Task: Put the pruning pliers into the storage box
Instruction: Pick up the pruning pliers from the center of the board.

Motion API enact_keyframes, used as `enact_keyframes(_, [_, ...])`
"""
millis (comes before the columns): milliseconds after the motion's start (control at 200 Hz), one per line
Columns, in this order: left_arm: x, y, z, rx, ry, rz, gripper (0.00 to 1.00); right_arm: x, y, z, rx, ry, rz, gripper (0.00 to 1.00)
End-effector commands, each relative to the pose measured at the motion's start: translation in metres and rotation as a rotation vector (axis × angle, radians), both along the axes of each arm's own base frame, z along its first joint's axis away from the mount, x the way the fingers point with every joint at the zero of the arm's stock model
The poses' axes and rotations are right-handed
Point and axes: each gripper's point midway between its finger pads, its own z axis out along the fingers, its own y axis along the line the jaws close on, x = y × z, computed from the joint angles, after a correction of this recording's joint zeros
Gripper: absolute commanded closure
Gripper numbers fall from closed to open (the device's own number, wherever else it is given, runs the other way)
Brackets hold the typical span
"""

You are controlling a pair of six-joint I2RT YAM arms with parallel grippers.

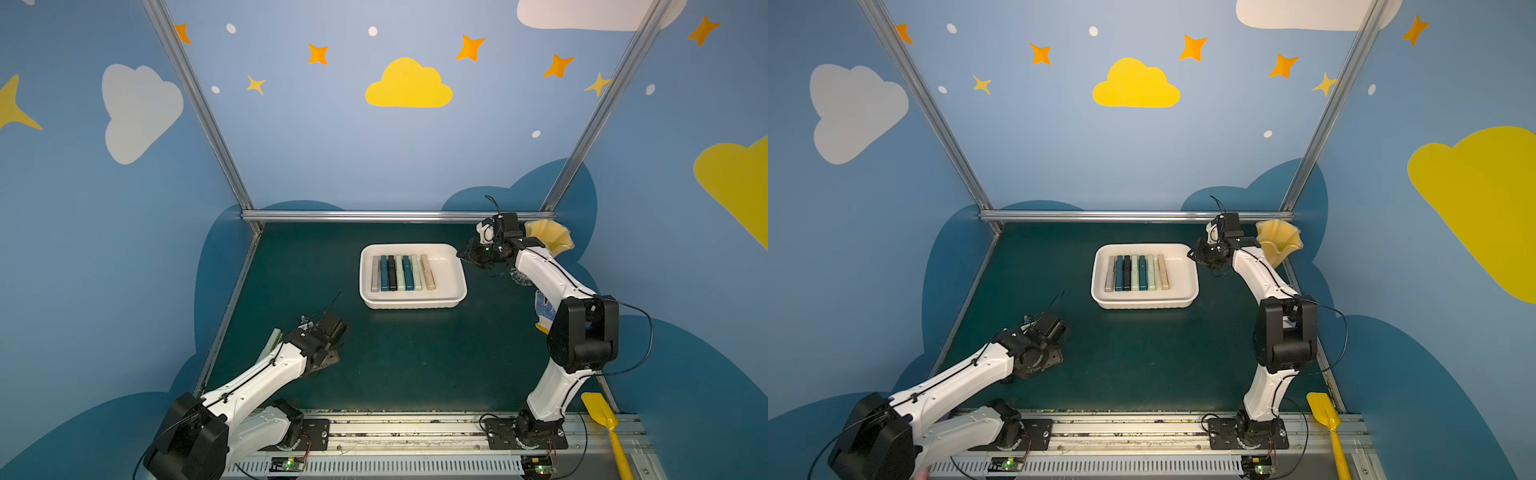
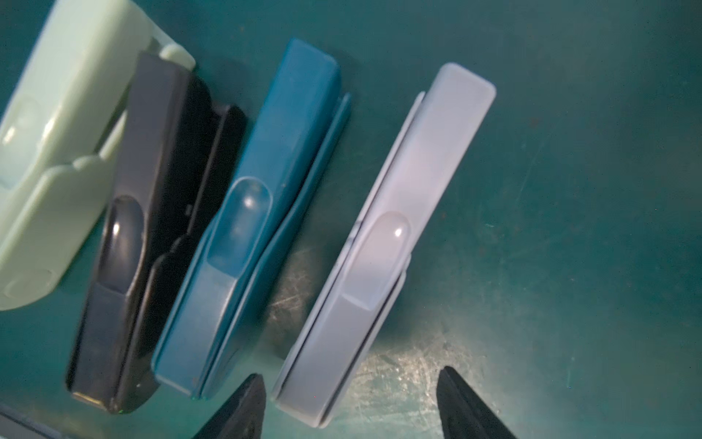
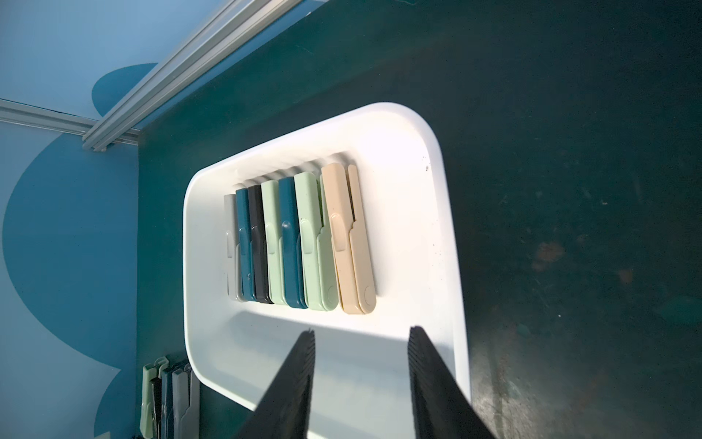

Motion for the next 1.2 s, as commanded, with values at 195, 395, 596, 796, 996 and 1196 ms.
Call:
enact_keyframes(195, [0.003, 0.002, -0.011, 0.019, 0.012, 0.04, 0.29, -0.003, 0.001, 0.0, -0.006, 0.002, -0.004, 0.61])
enact_keyframes(395, [0.013, -0.007, -0.017, 0.0, 0.006, 0.006, 0.32, -0.003, 0.001, 0.001, -0.016, 0.001, -0.007, 0.61])
enact_keyframes(596, [0.024, -0.013, -0.019, 0.013, 0.011, -0.013, 0.39, -0.004, 0.001, 0.003, -0.027, -0.002, -0.008, 0.62])
enact_keyframes(796, [0.027, -0.015, -0.021, 0.011, 0.015, -0.011, 0.5, -0.006, 0.0, 0.003, -0.032, -0.001, -0.012, 0.63])
enact_keyframes(996, [0.028, -0.015, -0.019, 0.019, 0.014, -0.015, 0.59, -0.007, 0.0, 0.004, -0.034, -0.002, -0.012, 0.63])
enact_keyframes(1196, [0.031, -0.016, -0.015, 0.029, 0.01, -0.026, 0.65, -0.007, -0.001, 0.004, -0.036, -0.004, -0.013, 0.63])
